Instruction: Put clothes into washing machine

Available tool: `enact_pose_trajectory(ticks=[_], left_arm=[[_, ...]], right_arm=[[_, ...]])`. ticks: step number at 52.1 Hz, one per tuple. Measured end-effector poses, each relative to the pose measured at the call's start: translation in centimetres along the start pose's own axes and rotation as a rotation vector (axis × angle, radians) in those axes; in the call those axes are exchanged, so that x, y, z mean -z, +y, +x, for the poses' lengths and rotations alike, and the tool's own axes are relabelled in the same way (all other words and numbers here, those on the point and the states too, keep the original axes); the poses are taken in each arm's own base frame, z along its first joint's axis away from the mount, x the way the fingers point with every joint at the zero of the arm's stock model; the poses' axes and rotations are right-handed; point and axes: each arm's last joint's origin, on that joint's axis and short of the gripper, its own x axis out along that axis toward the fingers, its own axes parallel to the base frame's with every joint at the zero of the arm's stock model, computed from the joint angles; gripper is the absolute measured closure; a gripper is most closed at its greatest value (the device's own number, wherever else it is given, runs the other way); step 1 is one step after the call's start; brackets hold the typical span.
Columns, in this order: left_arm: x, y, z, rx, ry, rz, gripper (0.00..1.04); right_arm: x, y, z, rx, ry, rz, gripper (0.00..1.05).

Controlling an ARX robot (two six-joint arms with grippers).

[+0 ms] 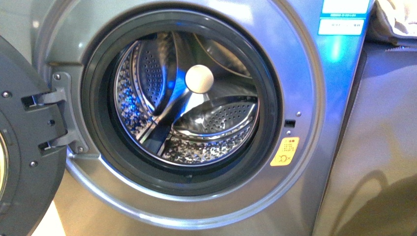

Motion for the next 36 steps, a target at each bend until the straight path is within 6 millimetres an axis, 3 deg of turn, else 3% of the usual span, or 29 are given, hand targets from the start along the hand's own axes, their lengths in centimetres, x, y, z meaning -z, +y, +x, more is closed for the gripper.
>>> enact_pose_trajectory(ticks=[10, 14, 23, 36], left_arm=[[0.0, 0.0, 0.0, 0.0, 0.0, 0.0, 0.06], [0.0, 0.0, 0.0, 0.0, 0.0, 0.0, 0.06], [0.0, 0.0, 0.0, 0.0, 0.0, 0.0, 0.06], [0.0, 0.0, 0.0, 0.0, 0.0, 0.0, 0.06]], right_arm=[[-8.6, 4.4, -0.2, -0.095, -0.154, -0.057, 0.92], [-11.1, 5.9, -0.5, -0.131, -0.19, -0.074, 0.92], [-18.7, 11.3, -1.2, -0.238, -0.267, -0.106, 0.92], [-26.2, 18.9, -2.5, -0.378, -0.289, -0.118, 0.92]])
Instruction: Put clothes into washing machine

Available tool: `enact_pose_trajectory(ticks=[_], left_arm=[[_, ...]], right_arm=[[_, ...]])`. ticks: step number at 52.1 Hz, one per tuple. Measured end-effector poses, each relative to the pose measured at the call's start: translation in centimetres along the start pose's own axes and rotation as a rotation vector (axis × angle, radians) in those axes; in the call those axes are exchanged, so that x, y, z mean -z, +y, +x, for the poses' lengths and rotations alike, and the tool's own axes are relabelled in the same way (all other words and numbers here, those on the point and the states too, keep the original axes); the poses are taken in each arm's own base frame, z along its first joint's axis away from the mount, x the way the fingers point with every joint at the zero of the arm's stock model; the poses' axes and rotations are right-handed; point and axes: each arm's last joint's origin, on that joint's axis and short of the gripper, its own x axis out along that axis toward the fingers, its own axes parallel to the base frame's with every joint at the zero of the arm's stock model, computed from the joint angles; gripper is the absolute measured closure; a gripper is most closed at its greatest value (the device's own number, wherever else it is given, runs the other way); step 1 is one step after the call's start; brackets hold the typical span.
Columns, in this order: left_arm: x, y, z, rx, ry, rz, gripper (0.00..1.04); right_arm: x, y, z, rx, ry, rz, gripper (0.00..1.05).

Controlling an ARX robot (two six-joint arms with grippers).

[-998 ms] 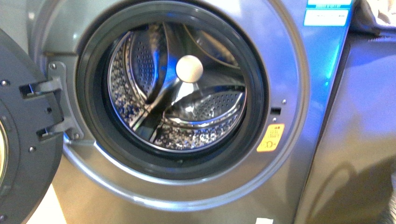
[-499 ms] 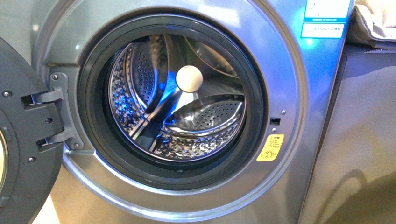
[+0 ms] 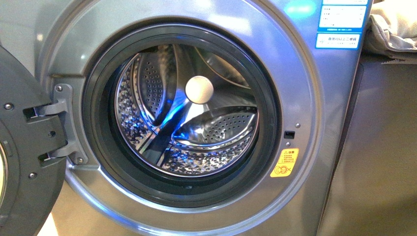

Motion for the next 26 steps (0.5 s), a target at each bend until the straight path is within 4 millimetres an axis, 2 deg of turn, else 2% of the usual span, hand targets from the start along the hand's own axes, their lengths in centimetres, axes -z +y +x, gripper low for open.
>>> enact_pose_trajectory(ticks=[6, 12, 14, 19, 23, 26], left_arm=[[0.0, 0.0, 0.0, 0.0, 0.0, 0.0, 0.06], [0.0, 0.0, 0.0, 0.0, 0.0, 0.0, 0.06], [0.0, 0.0, 0.0, 0.0, 0.0, 0.0, 0.06], [0.0, 0.0, 0.0, 0.0, 0.0, 0.0, 0.06], [0.0, 0.0, 0.0, 0.0, 0.0, 0.0, 0.06], [0.0, 0.0, 0.0, 0.0, 0.0, 0.0, 0.06]], right_arm=[[-3.2, 3.5, 1.4, -0.081, 0.002, 0.015, 0.92], [-5.3, 6.8, 2.5, -0.149, 0.019, 0.022, 0.92], [-5.6, 7.8, 2.8, -0.17, 0.027, 0.023, 0.92], [-6.5, 12.1, 3.9, -0.27, 0.068, 0.023, 0.92], [-6.5, 14.1, 4.3, -0.321, 0.094, 0.03, 0.92], [-6.3, 16.6, 4.6, -0.399, 0.136, 0.048, 0.92]])
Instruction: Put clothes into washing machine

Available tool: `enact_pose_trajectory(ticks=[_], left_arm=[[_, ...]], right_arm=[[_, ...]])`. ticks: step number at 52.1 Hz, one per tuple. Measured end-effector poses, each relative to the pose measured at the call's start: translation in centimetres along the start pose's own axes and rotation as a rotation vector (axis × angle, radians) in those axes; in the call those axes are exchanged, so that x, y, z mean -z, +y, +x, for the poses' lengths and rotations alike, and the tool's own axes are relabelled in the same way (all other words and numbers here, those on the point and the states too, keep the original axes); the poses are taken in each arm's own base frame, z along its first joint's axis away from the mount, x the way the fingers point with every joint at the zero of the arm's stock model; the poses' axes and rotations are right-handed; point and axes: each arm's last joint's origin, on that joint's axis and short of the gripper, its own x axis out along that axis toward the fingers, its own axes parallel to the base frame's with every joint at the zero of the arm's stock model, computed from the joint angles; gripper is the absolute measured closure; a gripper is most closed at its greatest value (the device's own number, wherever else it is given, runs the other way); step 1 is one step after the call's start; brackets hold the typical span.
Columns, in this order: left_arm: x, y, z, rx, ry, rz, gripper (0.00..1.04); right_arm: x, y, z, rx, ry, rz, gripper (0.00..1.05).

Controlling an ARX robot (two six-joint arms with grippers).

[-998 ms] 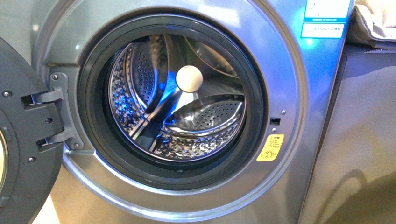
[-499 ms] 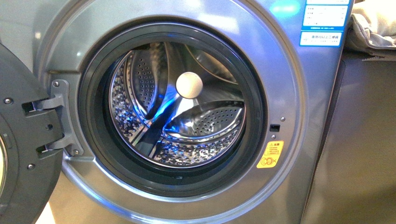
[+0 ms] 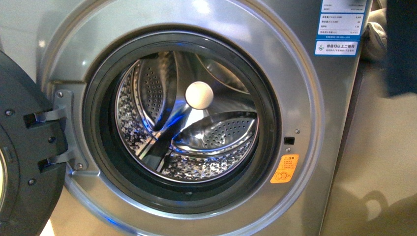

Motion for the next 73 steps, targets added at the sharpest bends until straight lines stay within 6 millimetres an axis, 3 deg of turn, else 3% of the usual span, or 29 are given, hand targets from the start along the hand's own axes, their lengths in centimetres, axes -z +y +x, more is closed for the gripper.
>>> enact_pose_trajectory(ticks=[7, 11, 27, 55, 60, 65, 73], left_arm=[[0.0, 0.0, 0.0, 0.0, 0.0, 0.0, 0.06], [0.0, 0.0, 0.0, 0.0, 0.0, 0.0, 0.06], [0.0, 0.0, 0.0, 0.0, 0.0, 0.0, 0.06], [-0.1, 0.1, 0.0, 0.023, -0.005, -0.018, 0.06], [-0.8, 0.6, 0.2, 0.165, -0.055, -0.08, 0.06], [-1.7, 2.0, 0.7, 0.185, -0.085, -0.107, 0.06], [-6.1, 5.3, 2.5, 0.102, -0.19, -0.051, 0.06]], right_arm=[[0.9, 3.3, 1.5, -0.122, 0.07, 0.033, 0.92], [1.4, 4.0, 2.2, -0.186, 0.107, 0.049, 0.92], [1.2, 2.1, 2.1, -0.218, 0.138, 0.072, 0.92], [1.2, 2.1, 2.1, -0.219, 0.139, 0.071, 0.92], [1.2, 2.1, 2.1, -0.219, 0.138, 0.071, 0.92], [1.2, 2.1, 2.1, -0.222, 0.139, 0.071, 0.92], [1.2, 2.1, 2.1, -0.221, 0.139, 0.072, 0.92]])
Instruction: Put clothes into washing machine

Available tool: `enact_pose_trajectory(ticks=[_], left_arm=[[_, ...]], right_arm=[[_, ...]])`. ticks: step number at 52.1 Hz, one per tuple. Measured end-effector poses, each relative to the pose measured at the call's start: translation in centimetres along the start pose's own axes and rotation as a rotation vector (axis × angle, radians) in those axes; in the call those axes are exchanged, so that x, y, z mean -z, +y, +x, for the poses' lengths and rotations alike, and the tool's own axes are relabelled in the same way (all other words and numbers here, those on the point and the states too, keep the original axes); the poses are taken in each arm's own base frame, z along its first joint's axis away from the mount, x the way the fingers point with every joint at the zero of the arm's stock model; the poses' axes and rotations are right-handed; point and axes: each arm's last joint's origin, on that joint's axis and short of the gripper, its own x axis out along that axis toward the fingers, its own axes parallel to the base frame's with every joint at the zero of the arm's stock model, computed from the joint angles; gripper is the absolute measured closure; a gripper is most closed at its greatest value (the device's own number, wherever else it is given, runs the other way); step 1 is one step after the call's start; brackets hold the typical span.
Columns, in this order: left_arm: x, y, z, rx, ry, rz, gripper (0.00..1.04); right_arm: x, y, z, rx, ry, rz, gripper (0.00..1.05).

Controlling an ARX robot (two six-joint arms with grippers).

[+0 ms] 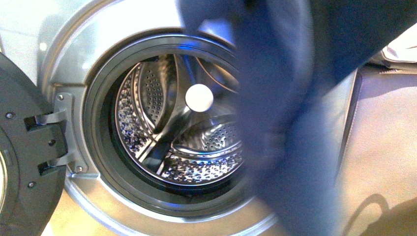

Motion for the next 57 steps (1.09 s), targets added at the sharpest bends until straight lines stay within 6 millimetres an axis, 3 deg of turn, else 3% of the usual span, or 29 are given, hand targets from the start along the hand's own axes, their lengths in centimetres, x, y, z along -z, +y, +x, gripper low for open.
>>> enact_pose_trajectory(ticks=[14, 23, 28, 36, 46, 52, 57], left_arm=[[-5.5, 0.7, 5.2, 0.025, -0.069, 0.02, 0.06], [-9.3, -1.2, 8.7, 0.125, -0.122, 0.06, 0.06], [-11.4, -3.2, 10.8, 0.268, -0.117, 0.038, 0.06], [-12.6, -5.2, 13.3, 0.391, -0.086, -0.031, 0.06], [-12.6, -7.9, 16.2, 0.523, -0.034, -0.108, 0.06], [-12.9, -10.1, 16.3, 0.789, -0.069, -0.156, 0.06], [-13.3, -10.5, 15.9, 0.903, -0.112, -0.164, 0.06]], right_arm=[[0.0, 0.0, 0.0, 0.0, 0.0, 0.0, 0.92], [0.0, 0.0, 0.0, 0.0, 0.0, 0.0, 0.92], [0.0, 0.0, 0.0, 0.0, 0.0, 0.0, 0.92], [0.0, 0.0, 0.0, 0.0, 0.0, 0.0, 0.92], [0.0, 0.0, 0.0, 0.0, 0.0, 0.0, 0.92], [0.0, 0.0, 0.0, 0.0, 0.0, 0.0, 0.92], [0.0, 0.0, 0.0, 0.0, 0.0, 0.0, 0.92]])
